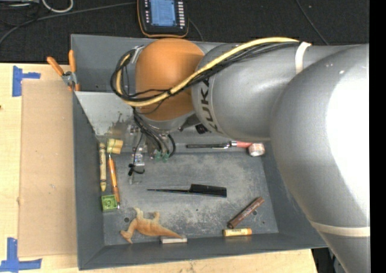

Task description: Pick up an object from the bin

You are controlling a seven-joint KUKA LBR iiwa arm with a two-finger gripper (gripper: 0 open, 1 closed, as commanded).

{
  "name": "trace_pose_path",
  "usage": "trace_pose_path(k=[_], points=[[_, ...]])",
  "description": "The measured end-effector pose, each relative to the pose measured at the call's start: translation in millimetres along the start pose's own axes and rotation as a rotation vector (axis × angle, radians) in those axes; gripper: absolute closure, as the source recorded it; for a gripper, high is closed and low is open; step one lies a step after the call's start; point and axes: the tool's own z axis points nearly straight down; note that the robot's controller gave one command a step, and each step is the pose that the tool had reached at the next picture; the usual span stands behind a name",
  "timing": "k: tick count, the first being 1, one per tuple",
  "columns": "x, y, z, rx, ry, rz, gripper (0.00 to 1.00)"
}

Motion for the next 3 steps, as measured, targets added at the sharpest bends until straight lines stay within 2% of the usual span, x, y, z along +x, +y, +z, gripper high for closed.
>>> trace_pose_path(k=[1, 2, 3], points=[[-1.8, -2, -5, -0.001, -0.007, 0.006, 0.00], [74.5, 22, 82, -0.001, 0.001, -0.371, 0.00], [63.3, -3, 20, -0.001, -0.011, -0.296, 0.00]])
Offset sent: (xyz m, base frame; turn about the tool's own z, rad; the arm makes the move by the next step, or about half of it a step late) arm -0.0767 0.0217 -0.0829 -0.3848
